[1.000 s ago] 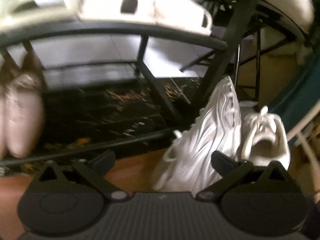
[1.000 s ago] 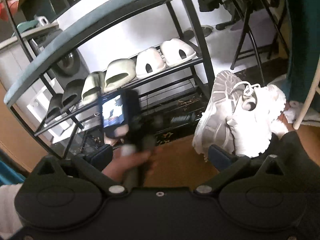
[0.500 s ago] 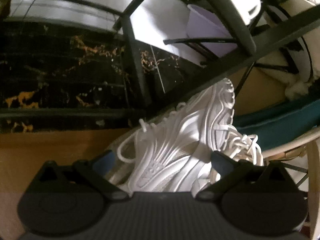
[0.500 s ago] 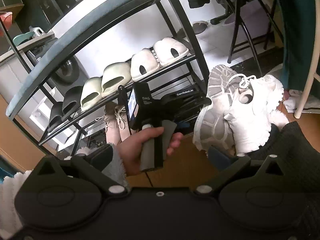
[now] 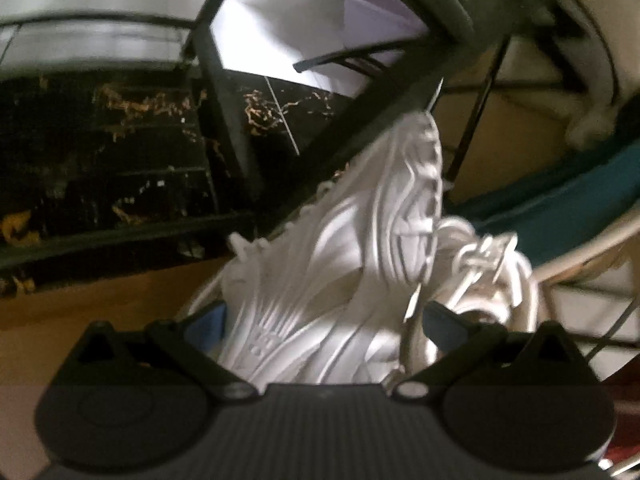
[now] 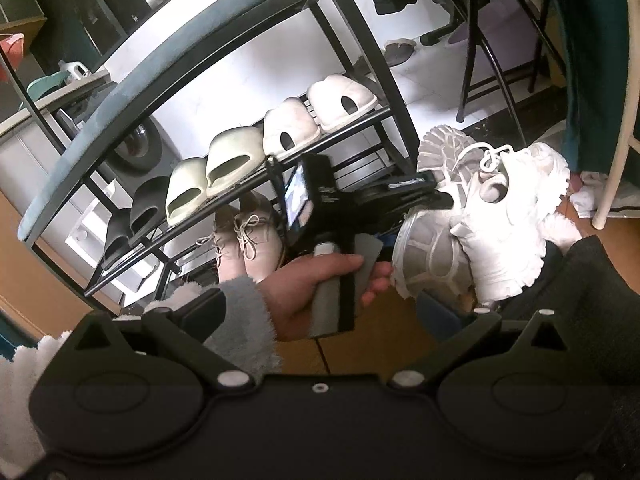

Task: Organize scattered shoes
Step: 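Move the left tool to a white sneaker and close on it, then lower the white sneaker to the floor with the left tool and open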

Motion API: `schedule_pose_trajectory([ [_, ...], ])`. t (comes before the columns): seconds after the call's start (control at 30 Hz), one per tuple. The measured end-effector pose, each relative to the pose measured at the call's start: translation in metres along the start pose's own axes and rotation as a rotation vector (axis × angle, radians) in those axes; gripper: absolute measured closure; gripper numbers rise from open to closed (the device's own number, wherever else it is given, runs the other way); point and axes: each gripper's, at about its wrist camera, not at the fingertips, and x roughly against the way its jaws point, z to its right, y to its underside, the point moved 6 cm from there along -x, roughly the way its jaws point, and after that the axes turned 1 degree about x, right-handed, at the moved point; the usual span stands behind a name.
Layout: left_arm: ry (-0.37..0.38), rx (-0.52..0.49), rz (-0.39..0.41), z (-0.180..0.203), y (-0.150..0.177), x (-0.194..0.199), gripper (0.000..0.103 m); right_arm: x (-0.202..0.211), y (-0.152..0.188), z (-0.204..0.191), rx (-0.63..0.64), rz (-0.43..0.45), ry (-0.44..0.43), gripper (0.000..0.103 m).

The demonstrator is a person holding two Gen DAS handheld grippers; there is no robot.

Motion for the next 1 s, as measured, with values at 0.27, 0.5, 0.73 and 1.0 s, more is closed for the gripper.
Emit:
schedule_pose_trajectory([
  [0.27,-0.066,-0.058,0.012,0.010,0.005,0.007,0.019,0.001,-0.001,0.000,-0.025,0.006,-0.004,0.000],
  [0.5,-0.122,-0.142,0.055,0.015,0.022,0.029,0.023,0.002,-0.003,0.000,-0.046,0.010,-0.008,0.000],
  [0.73,-0.264,-0.185,0.119,-0.020,0.067,0.088,0.025,0.002,-0.002,0.006,-0.069,0.019,0.000,0.000],
  [1.0,-0.615,-0.075,0.170,-0.144,0.159,0.179,0.025,-0.004,0.004,0.000,-0.047,0.005,0.021,0.000],
])
